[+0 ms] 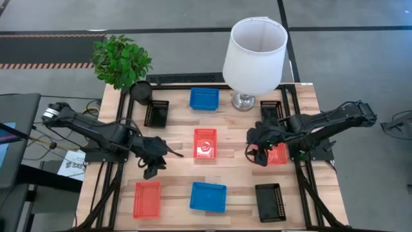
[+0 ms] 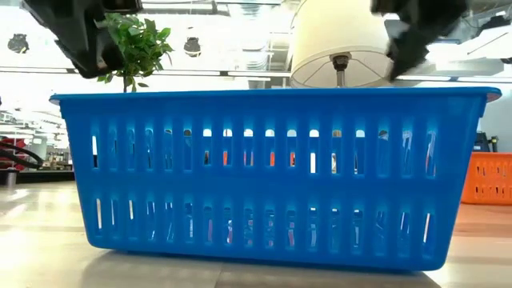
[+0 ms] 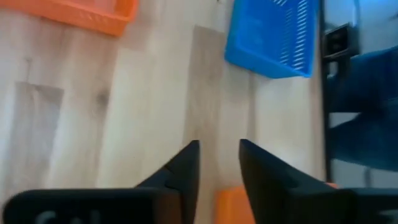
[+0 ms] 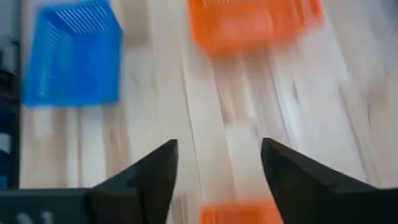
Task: Stack baskets by color
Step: Stack the bottom orange bin on top of the center orange bin
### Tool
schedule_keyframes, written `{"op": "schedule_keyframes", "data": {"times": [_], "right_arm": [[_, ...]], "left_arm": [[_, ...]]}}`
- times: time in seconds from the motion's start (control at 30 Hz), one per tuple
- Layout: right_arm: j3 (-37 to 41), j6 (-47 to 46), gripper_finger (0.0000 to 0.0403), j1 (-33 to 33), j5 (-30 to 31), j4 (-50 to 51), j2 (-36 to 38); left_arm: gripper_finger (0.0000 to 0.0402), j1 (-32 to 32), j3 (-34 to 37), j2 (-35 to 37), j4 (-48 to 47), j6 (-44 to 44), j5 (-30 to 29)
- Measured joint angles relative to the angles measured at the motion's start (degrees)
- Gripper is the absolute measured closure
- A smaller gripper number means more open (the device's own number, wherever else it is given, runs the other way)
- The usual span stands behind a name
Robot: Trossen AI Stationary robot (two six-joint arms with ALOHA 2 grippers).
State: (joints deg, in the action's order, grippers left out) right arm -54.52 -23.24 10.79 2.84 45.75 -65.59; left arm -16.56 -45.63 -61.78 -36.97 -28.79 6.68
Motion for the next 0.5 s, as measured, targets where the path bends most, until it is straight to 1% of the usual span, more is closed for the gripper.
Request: {"op": "schedule_keyframes", "data": {"times": [0.1,0.17,0.2,0.27,0.37,0.5], "right_arm": [[0.31,-4.38,0.0124,0.28,-1.34,7.27,0.17],[0.71,-7.34,0.0118,1.22,-1.62,12.14,0.26],[0.89,-8.48,0.0118,1.91,-1.9,13.8,0.34],[1.54,-10.25,0.0117,3.75,-3.16,13.89,0.44],[2.35,-11.76,0.0117,7.76,-4.95,14.04,0.38],[2.47,-12.36,0.0117,12.97,-4.7,14.1,-1.06]], "left_arm": [[0.0253,0.57,0.13,-1.07,0.05,4.12,-3.72],[0.0225,1.2,0.13,-1.8,0.1,8.37,-5.11],[0.0213,1.53,0.13,-1.99,-0.04,10.23,-5.65],[0.0192,2.03,0.13,-2.1,0.27,12.91,-5.65],[0.0171,2.7,0.13,-2.1,0.02,15.94,-5.64],[0.0164,2.72,0.13,-2.1,-1.03,18.32,-5.66]]}}
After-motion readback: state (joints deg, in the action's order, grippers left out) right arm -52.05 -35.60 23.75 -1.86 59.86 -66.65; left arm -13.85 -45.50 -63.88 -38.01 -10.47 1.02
